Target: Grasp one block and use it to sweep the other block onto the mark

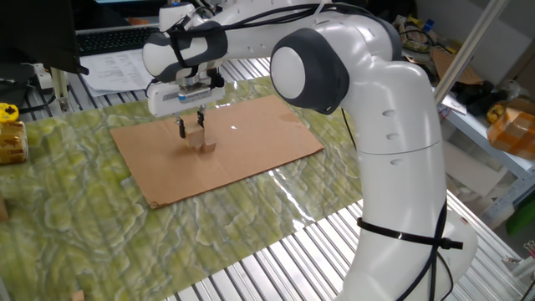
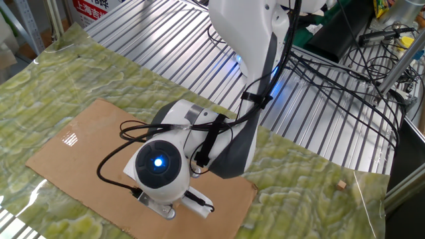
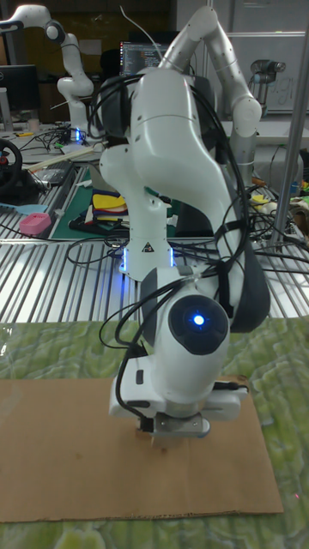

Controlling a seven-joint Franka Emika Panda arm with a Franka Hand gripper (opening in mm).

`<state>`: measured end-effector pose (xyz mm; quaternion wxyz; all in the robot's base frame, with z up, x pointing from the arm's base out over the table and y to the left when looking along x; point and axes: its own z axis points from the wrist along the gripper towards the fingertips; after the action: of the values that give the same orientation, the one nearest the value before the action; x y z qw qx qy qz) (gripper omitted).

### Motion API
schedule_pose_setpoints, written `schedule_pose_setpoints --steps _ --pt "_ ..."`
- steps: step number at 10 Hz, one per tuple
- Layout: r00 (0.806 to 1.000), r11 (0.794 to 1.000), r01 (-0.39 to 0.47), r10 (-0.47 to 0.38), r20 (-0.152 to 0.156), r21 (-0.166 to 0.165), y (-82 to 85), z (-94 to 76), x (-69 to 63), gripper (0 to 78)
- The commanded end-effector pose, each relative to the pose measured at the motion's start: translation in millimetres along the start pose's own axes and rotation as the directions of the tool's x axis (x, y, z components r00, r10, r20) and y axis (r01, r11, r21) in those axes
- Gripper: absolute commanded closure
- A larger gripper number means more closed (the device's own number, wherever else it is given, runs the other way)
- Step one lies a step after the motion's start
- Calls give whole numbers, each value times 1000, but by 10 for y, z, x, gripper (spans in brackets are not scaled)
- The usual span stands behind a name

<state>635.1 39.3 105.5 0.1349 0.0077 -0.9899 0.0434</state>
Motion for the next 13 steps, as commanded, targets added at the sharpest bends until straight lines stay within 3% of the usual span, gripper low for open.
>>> schedule_pose_setpoints --steps 1,2,3,4,5,6,7,9,13 --pt "1000 1000 4 -4 3 8 -51 -14 -37 764" --pt "1000 1000 -16 16 6 -12 -35 -7 -36 764" --pt "999 998 -42 43 12 -55 13 4 -32 764" --pt "998 996 -53 54 13 -70 40 2 -28 764" --pt "996 990 -87 91 27 -108 214 -49 22 764" --pt "995 990 -88 91 29 -108 225 -53 26 764" --pt "997 989 -54 62 52 -141 285 -76 52 764" --pt "993 989 -35 50 106 -140 286 -75 49 764" --pt "988 990 -20 41 150 -140 330 -6 -50 764"
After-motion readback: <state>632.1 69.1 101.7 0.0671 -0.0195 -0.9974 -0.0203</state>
